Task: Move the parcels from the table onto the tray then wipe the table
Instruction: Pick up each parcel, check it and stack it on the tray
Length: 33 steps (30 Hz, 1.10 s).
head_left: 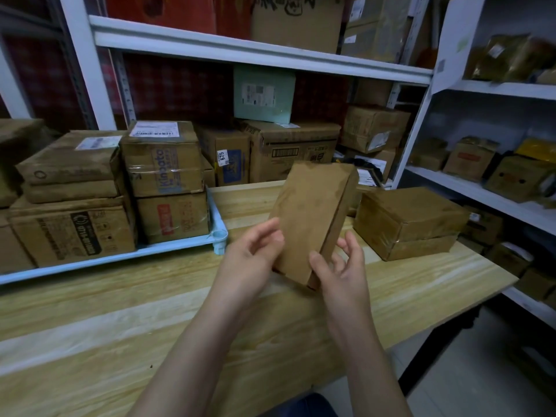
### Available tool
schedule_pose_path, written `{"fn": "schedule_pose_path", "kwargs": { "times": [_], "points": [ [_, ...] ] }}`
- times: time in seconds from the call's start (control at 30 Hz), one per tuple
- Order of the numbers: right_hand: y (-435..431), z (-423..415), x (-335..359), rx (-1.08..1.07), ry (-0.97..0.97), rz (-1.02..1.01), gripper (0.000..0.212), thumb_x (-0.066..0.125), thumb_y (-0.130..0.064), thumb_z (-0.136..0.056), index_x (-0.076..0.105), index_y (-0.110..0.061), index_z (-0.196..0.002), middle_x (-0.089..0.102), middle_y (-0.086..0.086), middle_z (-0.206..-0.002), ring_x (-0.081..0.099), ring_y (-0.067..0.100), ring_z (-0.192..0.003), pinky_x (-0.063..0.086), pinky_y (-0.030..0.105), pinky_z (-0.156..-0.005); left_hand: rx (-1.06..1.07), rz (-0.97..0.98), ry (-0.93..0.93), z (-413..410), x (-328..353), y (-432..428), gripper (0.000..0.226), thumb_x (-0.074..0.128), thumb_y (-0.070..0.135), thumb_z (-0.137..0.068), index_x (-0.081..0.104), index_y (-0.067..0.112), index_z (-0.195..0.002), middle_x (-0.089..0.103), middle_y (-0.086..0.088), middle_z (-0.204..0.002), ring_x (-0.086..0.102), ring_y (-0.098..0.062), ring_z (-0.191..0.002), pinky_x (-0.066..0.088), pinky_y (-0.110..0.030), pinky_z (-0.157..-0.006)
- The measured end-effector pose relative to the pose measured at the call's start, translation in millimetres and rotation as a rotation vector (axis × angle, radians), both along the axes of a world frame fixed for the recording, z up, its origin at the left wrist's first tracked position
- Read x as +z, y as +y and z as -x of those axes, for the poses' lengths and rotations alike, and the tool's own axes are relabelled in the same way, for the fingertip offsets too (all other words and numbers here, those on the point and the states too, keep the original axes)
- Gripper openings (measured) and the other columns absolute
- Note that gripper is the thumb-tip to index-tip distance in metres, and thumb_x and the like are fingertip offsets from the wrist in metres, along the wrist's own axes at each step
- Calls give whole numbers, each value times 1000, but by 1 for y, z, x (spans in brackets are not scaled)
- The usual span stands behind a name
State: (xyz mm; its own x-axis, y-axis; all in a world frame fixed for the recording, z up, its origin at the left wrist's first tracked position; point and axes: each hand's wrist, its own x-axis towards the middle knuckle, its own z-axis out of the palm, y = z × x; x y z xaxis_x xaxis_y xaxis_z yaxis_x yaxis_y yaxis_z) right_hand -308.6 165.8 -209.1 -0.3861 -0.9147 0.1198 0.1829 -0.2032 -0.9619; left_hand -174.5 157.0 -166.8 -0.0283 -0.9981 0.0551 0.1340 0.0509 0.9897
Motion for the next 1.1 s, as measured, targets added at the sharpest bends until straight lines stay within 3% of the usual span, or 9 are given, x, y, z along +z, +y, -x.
{"fn": "schedule_pose_path", "kwargs": {
  "times": [0.07, 0.13, 0.23, 0.4, 0.5, 0.7, 0.8, 0.97, 1.1],
  "points": [
    [0, -3, -4, 33, 114, 34, 84, 73, -3, -87, 28, -33, -151, 45, -4, -139, 53, 10, -129, 51, 35, -103, -63, -16, -48, 6, 2, 1, 39, 63, 23, -91, 57, 33, -128, 63, 4, -121, 60, -1, -103, 48, -23, -91],
    [1, -5, -3, 90, 192, 76, 79, 72, 2, -86, 33, -29, -148, 45, -5, -136, 57, -1, -121, 53, 22, -95, -82, -24, -94, 10, 3, 1, 53, 66, 31, -88, 48, 36, -138, 58, 5, -125, 58, -2, -107, 46, -18, -78],
    [2, -8, -1, 154, 296, 153, 60, 67, 6, -87, 47, -20, -137, 44, -8, -133, 59, -8, -116, 48, 10, -92, -117, -34, -52, 9, 0, -1, 64, 72, 32, -82, 44, 36, -139, 60, 3, -127, 63, -7, -107, 52, -25, -84],
    [3, -4, -3, 233, 503, 217, 41, 60, -1, -95, 62, -35, -119, 55, -12, -131, 54, -5, -122, 43, 11, -100, 5, -66, 18, 4, -9, -12, 69, 81, 30, -74, 45, 26, -133, 71, 0, -110, 69, -11, -97, 55, -36, -91],
    [4, -4, -6, 222, 565, 247, 37, 60, -6, -95, 70, -37, -110, 65, -18, -124, 57, -1, -122, 45, 17, -103, 102, -102, 137, 1, -15, -19, 52, 73, 15, -83, 47, 17, -128, 72, -4, -109, 71, -13, -92, 57, -32, -81],
    [3, 6, -8, -57, 388, -112, 39, 63, -29, -96, 52, -46, -128, 43, -14, -141, 45, 9, -131, 42, 35, -106, 114, -151, 243, -11, -13, -17, 31, 58, 20, -96, 54, 20, -126, 72, 7, -102, 69, -4, -79, 55, -18, -54],
    [2, 9, -6, 112, 126, -219, 45, 59, -30, -99, 47, -32, -142, 53, -7, -136, 56, 14, -124, 51, 36, -98, 74, -138, 208, -16, -8, -17, 31, 56, 26, -97, 55, 24, -128, 72, 12, -99, 69, -2, -82, 54, -21, -62],
    [-8, -2, -14, 246, -390, -152, 28, 54, -13, -99, 60, -12, -126, 74, 12, -115, 73, 26, -102, 61, 38, -78, 45, -104, 121, -19, -1, -19, 47, 58, 37, -93, 49, 24, -136, 67, 7, -120, 66, -3, -98, 53, -17, -70],
    [-10, -20, -9, 197, -579, -149, 18, 54, -12, -99, 65, -7, -112, 78, 10, -96, 74, 25, -85, 62, 33, -64, 156, -129, 95, -32, 3, -21, 61, 56, 45, -92, 38, 24, -146, 60, 2, -129, 62, -12, -105, 50, -28, -86]
  ]
}}
